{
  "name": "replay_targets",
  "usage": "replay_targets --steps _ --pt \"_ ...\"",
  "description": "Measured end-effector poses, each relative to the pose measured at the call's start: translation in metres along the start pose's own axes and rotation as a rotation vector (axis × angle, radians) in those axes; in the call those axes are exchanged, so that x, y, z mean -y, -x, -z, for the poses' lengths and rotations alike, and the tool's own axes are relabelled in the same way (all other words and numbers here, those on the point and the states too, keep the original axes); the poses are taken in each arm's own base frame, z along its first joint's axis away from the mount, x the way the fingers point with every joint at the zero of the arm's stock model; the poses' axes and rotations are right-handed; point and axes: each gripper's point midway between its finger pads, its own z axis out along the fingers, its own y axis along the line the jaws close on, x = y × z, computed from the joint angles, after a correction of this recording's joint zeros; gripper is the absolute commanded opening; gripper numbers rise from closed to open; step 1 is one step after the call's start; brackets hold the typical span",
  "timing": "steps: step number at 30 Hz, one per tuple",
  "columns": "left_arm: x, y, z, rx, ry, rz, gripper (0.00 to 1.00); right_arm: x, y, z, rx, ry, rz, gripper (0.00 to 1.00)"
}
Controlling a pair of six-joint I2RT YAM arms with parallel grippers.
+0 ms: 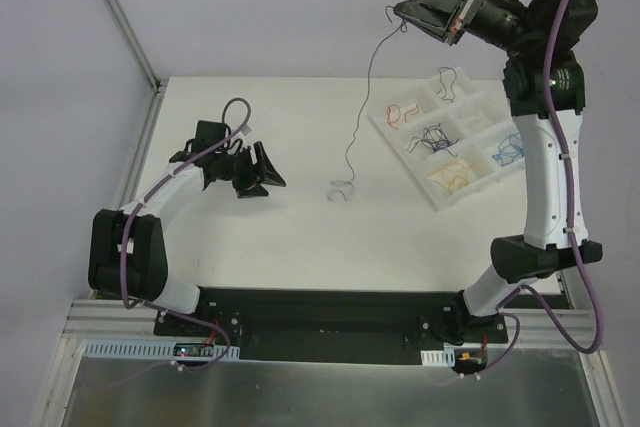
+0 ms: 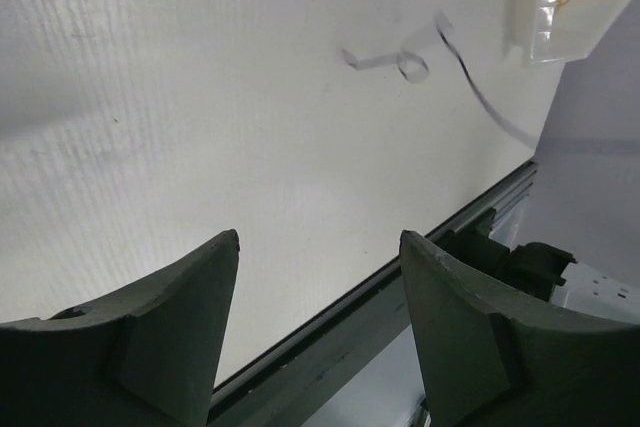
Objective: Untangle the cables
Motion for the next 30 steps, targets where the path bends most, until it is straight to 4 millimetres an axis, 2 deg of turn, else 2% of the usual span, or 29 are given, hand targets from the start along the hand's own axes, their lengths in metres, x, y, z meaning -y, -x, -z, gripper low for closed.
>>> replay_targets --steps 7,12,15,17,21,24,27,30 --pt "0.021 -0.004 0.017 0.015 -0.048 -0.005 0.81 0.030 0.027 0.019 0.070 -0.101 0.037 0.01" --pt "0.035 -0.001 0.025 0.013 -0.076 -0.013 0.84 0.047 0.056 0.019 0.125 -0.120 0.062 0.01" --pt "0.045 0.003 0.031 0.015 -0.089 -0.029 0.84 0.067 0.076 0.020 0.160 -0.138 0.054 0.00" --pt "0.049 0.006 0.034 0.020 -0.093 -0.046 0.84 0.088 0.093 0.024 0.191 -0.164 0.045 0.01" --pt "0.052 0.007 0.036 0.017 -0.093 -0.060 0.85 0.127 0.117 0.042 0.250 -0.235 0.021 0.01" --pt "0.052 0.007 0.034 0.009 -0.092 -0.064 0.85 0.148 0.127 0.057 0.277 -0.282 0.013 0.00" --pt "0.052 0.004 0.032 -0.009 -0.088 -0.069 0.85 0.160 0.135 0.070 0.298 -0.315 0.012 0.01" --pt "0.052 0.005 0.029 -0.022 -0.082 -0.062 0.85 0.161 0.140 0.078 0.314 -0.327 0.029 0.01"
